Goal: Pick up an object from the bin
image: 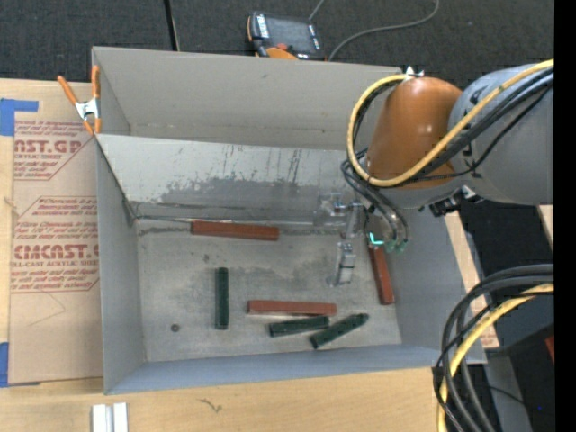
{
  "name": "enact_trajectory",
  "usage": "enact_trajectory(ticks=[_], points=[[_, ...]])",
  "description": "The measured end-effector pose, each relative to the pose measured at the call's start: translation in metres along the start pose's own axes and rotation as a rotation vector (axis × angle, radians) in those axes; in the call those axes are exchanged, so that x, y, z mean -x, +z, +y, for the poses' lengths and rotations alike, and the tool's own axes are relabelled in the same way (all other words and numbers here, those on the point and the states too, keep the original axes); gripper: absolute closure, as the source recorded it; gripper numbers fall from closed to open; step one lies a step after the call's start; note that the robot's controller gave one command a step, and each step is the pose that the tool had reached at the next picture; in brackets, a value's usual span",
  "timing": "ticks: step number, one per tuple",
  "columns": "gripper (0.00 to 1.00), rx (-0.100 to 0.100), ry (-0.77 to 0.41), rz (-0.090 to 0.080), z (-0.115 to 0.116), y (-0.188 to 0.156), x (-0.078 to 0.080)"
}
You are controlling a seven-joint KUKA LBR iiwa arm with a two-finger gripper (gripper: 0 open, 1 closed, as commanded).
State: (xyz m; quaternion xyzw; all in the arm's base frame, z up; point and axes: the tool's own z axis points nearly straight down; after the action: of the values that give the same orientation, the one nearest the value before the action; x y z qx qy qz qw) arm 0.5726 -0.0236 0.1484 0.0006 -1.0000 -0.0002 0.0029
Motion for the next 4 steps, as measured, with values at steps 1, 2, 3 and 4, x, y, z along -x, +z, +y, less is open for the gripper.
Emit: enact_trajectory(ticks=[1,2,3,4], points=[[0.00,0.001,0.201,0.001,-0.006,0.069,-0.053],[1.00,0.000,0.200,-0.005,-0.006,0.067,-0.051],[1.00,0.002,0.149,-0.014,0.017,-0.061,-0.068],[1.00,-0.001,-0.337,-0.005,-0.004,0.057,0.004]])
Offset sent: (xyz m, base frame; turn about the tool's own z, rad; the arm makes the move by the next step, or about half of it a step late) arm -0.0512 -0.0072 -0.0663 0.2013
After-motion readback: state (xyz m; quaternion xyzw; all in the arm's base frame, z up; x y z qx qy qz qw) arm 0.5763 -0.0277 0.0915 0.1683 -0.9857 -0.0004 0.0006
